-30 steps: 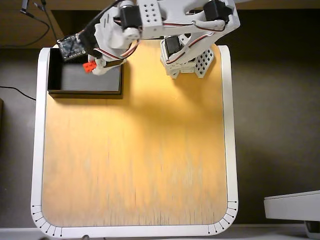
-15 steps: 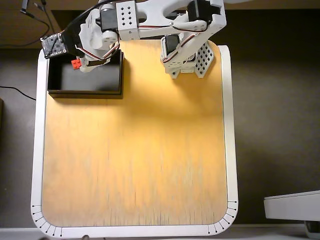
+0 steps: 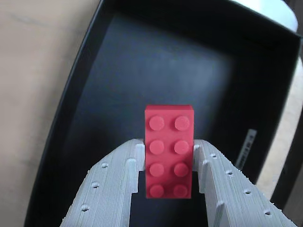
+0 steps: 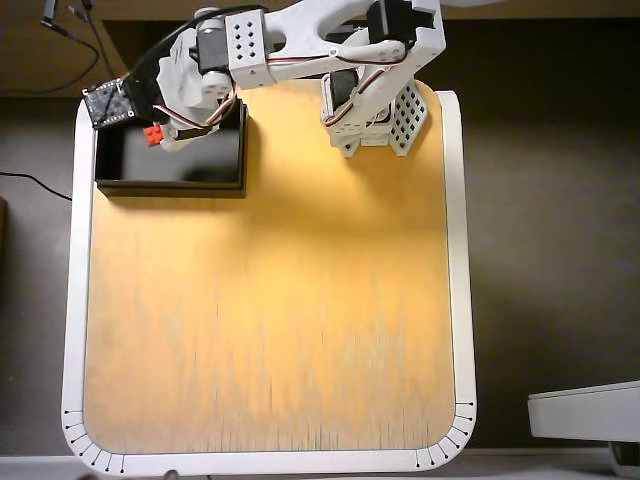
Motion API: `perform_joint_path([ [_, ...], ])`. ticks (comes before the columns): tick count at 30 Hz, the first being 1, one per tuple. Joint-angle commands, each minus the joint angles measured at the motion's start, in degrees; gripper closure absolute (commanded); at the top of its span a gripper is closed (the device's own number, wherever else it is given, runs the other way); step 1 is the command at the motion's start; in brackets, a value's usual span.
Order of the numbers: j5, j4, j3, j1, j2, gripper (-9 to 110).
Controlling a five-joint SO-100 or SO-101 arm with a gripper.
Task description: Grasp a lego block and put it in the bin.
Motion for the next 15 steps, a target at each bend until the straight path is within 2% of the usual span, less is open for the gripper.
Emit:
perform_joint_path([
  [1, 0.4, -3.2, -0.8, 0.0, 0.5, 97],
  [9, 2.0, -2.5, -0.1, -0.1, 0.7, 85],
  [15, 1.2, -0.4, -0.1, -0.8, 3.7, 83],
])
